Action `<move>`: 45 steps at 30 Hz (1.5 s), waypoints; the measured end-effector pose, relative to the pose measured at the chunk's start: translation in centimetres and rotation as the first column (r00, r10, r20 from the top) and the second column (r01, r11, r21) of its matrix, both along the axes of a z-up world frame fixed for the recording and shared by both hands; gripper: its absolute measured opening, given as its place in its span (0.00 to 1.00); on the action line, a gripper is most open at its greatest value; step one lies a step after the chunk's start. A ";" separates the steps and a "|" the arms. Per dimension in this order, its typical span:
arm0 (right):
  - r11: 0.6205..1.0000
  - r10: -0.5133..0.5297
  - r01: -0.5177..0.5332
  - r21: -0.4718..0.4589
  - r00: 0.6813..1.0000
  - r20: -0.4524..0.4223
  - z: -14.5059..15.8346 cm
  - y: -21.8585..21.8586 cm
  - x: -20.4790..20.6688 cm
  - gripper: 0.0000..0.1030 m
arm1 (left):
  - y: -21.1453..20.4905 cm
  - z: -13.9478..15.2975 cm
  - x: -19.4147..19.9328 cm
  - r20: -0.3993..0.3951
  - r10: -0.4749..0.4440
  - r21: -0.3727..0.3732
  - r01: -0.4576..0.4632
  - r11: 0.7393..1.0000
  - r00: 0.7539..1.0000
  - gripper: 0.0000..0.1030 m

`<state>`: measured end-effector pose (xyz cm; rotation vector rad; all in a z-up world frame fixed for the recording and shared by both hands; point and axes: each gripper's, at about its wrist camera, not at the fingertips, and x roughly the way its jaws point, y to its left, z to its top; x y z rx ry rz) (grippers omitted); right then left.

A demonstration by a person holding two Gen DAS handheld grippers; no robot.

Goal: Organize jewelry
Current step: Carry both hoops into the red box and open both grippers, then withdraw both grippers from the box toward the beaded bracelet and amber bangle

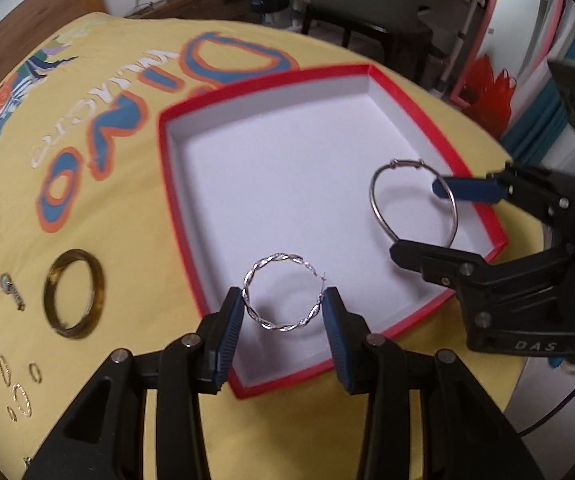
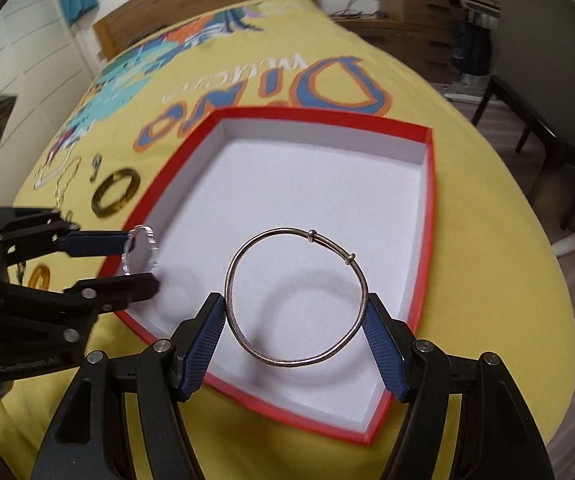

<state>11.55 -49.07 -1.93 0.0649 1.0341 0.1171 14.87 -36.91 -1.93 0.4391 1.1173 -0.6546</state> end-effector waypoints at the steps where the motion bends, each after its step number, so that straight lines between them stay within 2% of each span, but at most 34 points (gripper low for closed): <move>1: 1.000 0.016 -0.016 -0.016 1.000 -0.007 -0.2 0.2 0.1 0.67 | -0.1 -0.2 0.1 -0.008 -0.005 0.004 0.005 1.000 1.000 0.37; 10: 0.968 0.163 -0.183 -0.170 0.979 -0.123 -1.7 1.7 0.9 0.67 | -0.3 -1.7 -0.1 -0.056 -0.026 0.018 0.027 0.999 0.998 0.38; 17: 0.965 0.176 -0.200 -0.172 0.974 -0.141 -1.3 1.7 0.8 0.68 | -0.1 -1.9 0.2 -0.084 -0.022 0.014 0.023 1.000 0.996 0.38; 22: 0.970 0.147 -0.165 -0.178 0.983 -0.107 0.3 1.5 -0.1 0.68 | 0.3 -1.1 0.6 -0.077 -0.002 -0.008 0.002 1.000 0.997 0.38; 27: 0.984 0.072 -0.079 -0.160 0.996 -0.050 2.9 0.1 -1.9 0.69 | 1.0 0.5 0.1 -0.071 0.012 -0.048 -0.016 0.999 0.997 0.40; 35: 0.992 0.003 -0.004 -0.127 1.000 -0.001 5.0 0.4 -5.3 0.70 | 1.7 0.8 -0.8 -0.086 0.054 -0.063 -0.059 0.996 0.995 0.41; 41: 0.994 -0.072 0.074 -0.075 0.997 0.018 5.6 0.9 -8.3 0.71 | 5.0 4.0 -3.4 -0.019 0.105 -0.142 -0.106 0.984 0.994 0.41; 45: 0.994 -0.106 0.107 -0.021 0.994 0.041 6.0 2.5 -10.0 0.71 | 8.5 5.3 -5.9 0.004 0.139 -0.142 -0.137 0.980 0.990 0.41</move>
